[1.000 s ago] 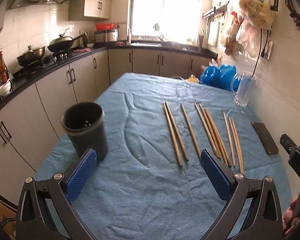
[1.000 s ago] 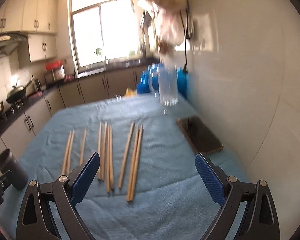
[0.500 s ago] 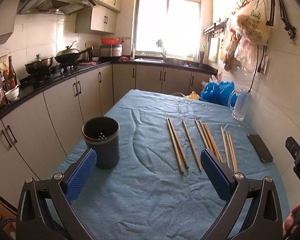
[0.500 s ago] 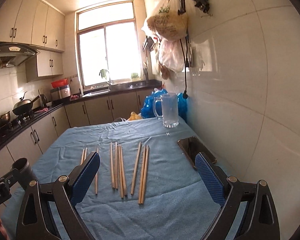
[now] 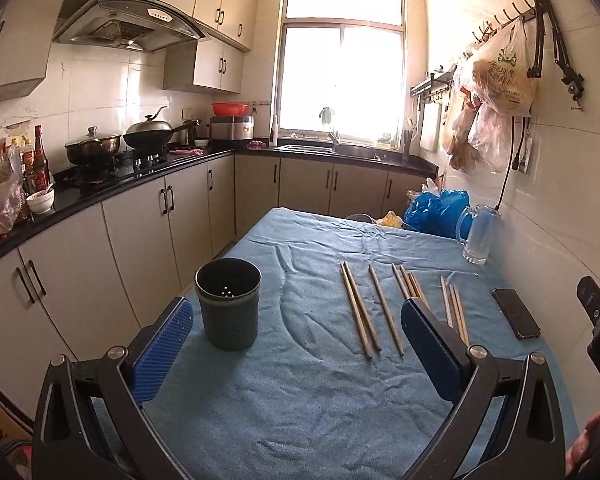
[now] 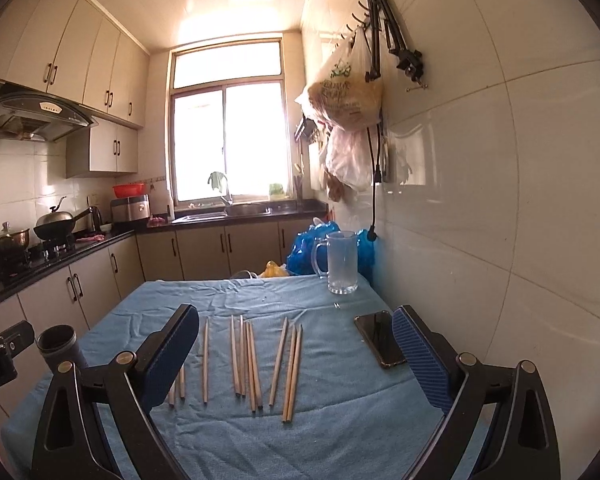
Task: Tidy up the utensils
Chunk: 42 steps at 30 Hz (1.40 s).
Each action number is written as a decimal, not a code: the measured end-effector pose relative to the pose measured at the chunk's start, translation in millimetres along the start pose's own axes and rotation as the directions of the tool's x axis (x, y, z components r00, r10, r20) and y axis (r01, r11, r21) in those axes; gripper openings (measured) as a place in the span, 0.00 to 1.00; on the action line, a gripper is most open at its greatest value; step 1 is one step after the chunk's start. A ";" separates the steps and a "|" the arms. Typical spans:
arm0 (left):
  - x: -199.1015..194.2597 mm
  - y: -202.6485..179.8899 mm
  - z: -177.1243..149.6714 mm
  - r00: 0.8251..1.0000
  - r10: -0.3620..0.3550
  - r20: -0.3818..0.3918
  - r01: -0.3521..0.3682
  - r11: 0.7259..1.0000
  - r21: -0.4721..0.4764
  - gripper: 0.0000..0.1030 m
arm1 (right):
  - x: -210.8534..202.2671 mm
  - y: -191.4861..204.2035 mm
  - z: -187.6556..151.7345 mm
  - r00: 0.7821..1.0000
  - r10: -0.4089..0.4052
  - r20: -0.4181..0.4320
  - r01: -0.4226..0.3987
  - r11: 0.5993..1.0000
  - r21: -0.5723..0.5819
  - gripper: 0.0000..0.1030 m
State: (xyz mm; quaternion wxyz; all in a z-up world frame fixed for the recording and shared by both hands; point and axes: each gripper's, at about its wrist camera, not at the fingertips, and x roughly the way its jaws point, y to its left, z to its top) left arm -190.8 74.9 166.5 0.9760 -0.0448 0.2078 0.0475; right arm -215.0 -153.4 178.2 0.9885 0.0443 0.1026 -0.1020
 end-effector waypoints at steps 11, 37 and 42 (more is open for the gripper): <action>9.6 -5.4 -1.0 0.999 0.008 -0.039 -0.007 1.000 0.014 1.00 | 1.9 -1.5 -3.0 1.000 0.018 0.007 -0.018 1.000 0.003 0.98; 147.3 -40.0 27.3 0.958 -0.036 -0.284 0.047 0.998 0.032 1.00 | 140.2 -49.5 -37.5 0.942 0.102 -0.319 -0.094 0.995 0.041 1.00; 205.1 -58.6 11.6 0.910 -0.067 -0.409 0.079 0.997 0.012 0.78 | 190.9 -66.2 -49.3 0.890 0.157 -0.428 -0.123 0.987 0.106 0.98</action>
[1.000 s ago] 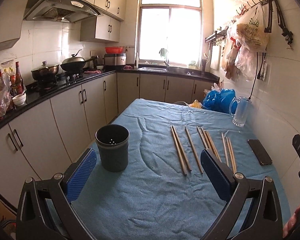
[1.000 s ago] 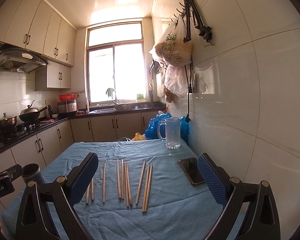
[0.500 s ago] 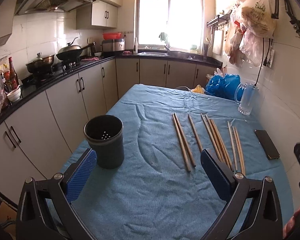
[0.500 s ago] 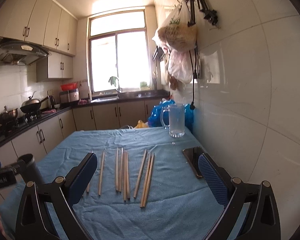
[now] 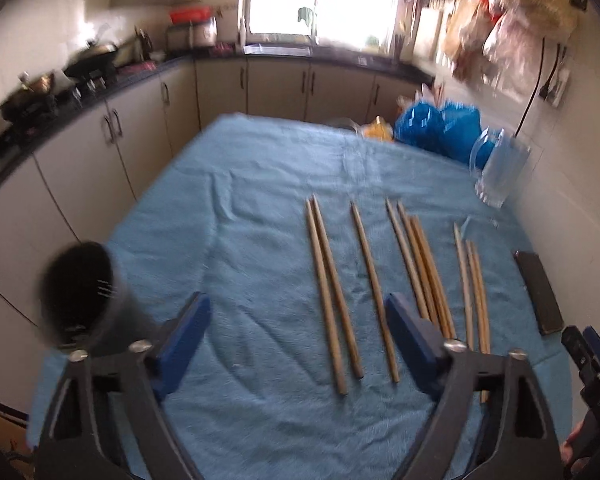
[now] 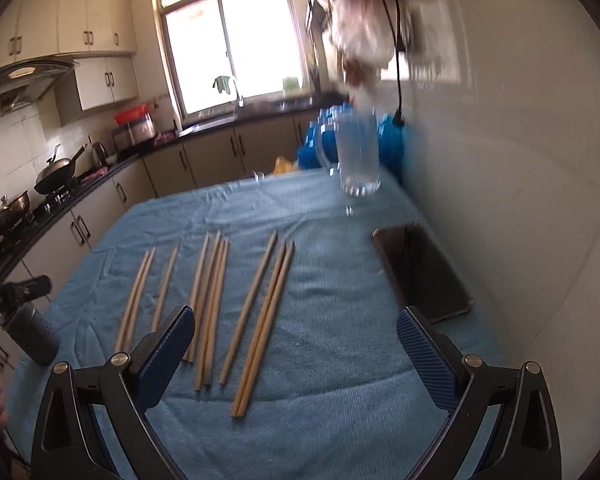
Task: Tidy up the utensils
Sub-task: 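Close the left tool on a wooden chopstick while the right tool approaches another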
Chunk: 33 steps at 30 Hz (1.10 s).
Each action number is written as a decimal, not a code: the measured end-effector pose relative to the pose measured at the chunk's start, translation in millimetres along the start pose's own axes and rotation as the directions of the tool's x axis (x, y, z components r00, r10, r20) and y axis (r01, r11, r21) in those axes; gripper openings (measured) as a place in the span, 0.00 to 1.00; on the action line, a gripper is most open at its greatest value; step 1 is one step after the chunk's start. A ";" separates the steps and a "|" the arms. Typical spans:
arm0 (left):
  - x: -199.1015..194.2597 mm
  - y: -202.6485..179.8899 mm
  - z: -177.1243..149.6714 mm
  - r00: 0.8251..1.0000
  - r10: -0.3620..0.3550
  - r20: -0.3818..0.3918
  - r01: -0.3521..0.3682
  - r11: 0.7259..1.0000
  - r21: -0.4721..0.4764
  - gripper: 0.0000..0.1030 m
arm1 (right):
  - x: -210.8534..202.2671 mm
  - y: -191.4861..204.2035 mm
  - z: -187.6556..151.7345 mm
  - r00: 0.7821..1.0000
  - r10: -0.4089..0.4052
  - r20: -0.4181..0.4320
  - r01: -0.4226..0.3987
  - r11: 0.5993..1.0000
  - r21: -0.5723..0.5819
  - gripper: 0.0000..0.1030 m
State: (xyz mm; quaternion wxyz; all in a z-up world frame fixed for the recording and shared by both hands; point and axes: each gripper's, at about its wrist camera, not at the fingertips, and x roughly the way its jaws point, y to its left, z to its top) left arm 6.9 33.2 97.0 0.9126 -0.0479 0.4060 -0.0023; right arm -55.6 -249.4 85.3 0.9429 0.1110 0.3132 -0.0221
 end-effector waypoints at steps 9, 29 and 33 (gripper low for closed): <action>59.5 -3.5 -25.9 0.990 0.030 -0.138 -0.027 0.999 0.018 0.48 | 65.5 6.9 -11.8 0.969 0.132 -0.207 -0.130 0.991 0.021 0.71; 88.4 -9.8 -17.5 0.986 0.101 -0.133 -0.090 0.992 0.088 0.31 | 145.2 68.4 16.1 0.937 0.137 -0.323 -0.176 0.980 -0.094 0.42; 89.3 -4.2 -14.6 0.985 0.116 -0.127 -0.106 0.991 0.080 0.13 | 158.6 79.6 23.8 0.940 0.097 -0.328 -0.153 0.977 -0.149 0.39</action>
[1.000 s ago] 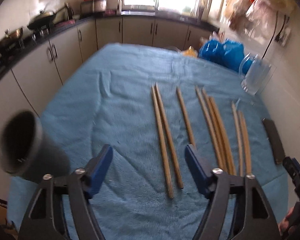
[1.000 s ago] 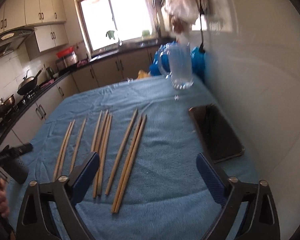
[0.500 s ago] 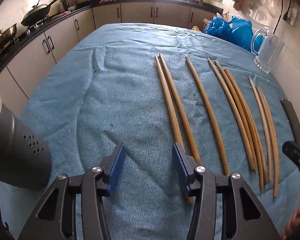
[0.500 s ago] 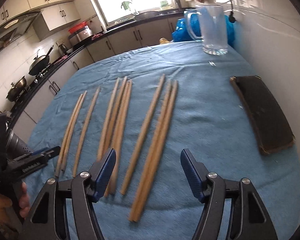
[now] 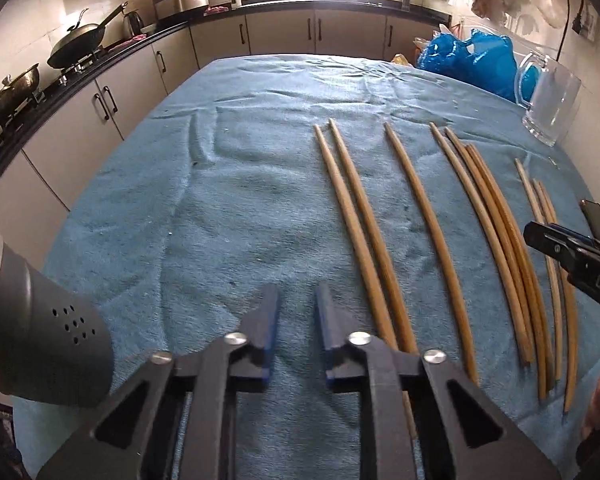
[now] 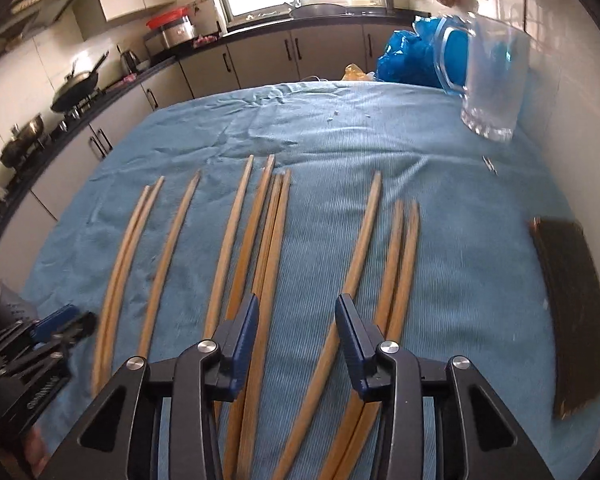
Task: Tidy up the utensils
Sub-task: 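Close the left tool on a wooden chopstick while the right tool approaches another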
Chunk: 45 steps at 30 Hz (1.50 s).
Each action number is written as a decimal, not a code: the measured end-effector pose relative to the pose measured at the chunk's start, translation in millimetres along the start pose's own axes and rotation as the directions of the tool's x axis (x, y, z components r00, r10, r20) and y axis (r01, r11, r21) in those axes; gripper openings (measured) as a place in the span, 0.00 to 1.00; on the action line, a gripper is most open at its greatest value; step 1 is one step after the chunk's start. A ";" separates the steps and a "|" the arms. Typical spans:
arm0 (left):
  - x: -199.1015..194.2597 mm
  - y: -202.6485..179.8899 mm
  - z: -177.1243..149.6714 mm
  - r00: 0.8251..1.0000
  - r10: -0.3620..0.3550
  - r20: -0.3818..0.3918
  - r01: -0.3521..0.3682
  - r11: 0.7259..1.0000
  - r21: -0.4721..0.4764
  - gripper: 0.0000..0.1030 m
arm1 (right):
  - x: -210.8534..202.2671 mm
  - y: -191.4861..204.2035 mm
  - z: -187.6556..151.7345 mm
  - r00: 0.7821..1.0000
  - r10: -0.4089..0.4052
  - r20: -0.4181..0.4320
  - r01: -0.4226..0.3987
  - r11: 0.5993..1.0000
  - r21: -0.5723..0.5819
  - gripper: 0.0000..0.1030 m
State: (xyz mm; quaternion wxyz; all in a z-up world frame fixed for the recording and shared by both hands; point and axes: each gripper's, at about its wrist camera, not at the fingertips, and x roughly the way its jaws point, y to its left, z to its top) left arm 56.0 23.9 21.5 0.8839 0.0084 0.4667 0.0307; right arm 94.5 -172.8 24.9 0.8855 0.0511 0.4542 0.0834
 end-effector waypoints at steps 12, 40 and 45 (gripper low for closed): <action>-0.2 8.2 -0.7 0.999 -0.032 0.007 0.032 0.999 -0.030 0.09 | 8.1 45.3 23.5 0.984 0.179 -0.008 -0.179 0.983 -0.039 0.37; 5.1 -0.3 6.5 0.959 -0.282 -0.007 0.281 0.957 -0.075 0.11 | 43.5 64.3 29.9 0.985 0.149 -0.083 -0.153 0.988 -0.036 0.24; 6.2 1.1 8.1 0.964 -0.267 -0.008 0.266 0.961 -0.082 0.14 | 42.4 61.2 28.0 0.983 0.168 -0.077 -0.170 0.985 -0.026 0.24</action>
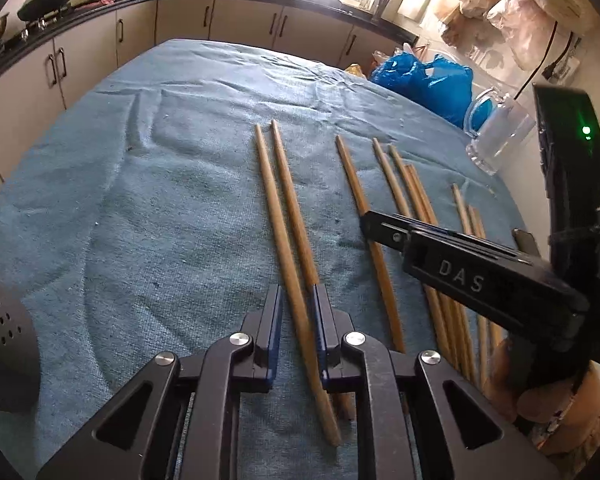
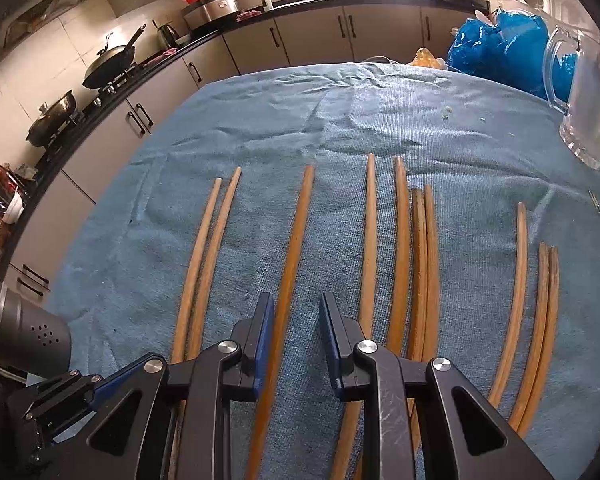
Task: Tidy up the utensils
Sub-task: 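Close the left tool on a wooden chopstick while the right tool approaches another, then lift the chopstick with the left tool while the right tool grasps another chopstick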
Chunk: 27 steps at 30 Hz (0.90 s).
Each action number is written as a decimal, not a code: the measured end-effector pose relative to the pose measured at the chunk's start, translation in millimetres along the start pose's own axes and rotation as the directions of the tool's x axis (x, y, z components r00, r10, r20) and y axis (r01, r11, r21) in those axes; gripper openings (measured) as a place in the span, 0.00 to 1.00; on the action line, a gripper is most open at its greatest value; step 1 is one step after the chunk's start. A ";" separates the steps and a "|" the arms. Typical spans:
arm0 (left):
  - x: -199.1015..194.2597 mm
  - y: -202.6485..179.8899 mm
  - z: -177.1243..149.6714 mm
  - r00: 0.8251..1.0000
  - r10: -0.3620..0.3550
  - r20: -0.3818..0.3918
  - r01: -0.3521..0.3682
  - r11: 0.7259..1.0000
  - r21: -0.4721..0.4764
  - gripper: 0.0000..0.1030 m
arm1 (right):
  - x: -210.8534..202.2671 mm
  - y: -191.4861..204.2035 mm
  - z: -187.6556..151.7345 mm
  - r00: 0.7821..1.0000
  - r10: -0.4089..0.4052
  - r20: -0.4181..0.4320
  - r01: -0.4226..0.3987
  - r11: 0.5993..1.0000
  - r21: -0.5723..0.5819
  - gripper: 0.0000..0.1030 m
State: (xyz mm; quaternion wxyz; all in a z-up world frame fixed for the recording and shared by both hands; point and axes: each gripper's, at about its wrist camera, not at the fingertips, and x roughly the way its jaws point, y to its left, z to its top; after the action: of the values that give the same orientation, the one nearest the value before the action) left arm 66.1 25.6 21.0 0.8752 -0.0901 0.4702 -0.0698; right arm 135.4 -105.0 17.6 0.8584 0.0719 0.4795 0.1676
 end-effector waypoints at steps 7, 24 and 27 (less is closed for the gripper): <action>5.8 -15.4 1.4 0.992 0.124 0.017 -0.125 0.988 0.094 0.10 | -0.7 -0.6 -2.1 1.000 -0.002 0.003 0.002 1.000 0.001 0.24; -71.4 32.6 -90.6 0.988 -0.024 -0.152 0.025 1.000 0.009 0.07 | -55.8 20.8 -90.0 0.991 -0.019 -0.130 0.023 0.999 0.030 0.08; -88.7 36.3 -106.8 0.984 -0.026 -0.177 0.036 0.998 0.055 0.07 | -77.5 17.2 -123.2 0.990 0.000 -0.141 0.007 0.999 0.049 0.09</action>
State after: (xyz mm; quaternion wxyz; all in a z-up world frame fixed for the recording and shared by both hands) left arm -70.4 69.4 26.9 0.8313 -0.0653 0.5420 -0.1048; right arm -10.2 -121.1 19.2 0.8206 0.0804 0.5431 0.1587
